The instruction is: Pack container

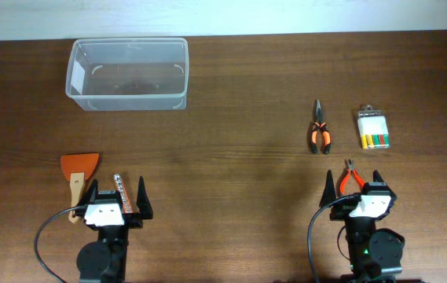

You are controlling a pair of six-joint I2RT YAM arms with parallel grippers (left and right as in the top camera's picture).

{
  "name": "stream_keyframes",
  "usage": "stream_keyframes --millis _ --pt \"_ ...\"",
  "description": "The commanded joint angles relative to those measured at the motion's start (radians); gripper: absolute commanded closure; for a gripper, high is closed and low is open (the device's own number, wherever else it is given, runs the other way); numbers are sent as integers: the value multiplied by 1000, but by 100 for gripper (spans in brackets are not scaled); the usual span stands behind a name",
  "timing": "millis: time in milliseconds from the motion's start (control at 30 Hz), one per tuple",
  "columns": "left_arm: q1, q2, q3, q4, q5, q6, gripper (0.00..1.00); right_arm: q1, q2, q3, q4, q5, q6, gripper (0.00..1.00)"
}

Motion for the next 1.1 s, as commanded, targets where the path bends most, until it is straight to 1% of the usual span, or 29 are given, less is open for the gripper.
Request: stream_keyframes --millis 0,1067 --pt "5 -10 -11 2 11 8 1 10 -10 -10 0 19 9 1" --pt "5 -10 -11 2 11 8 1 10 -10 -10 0 19 9 1"
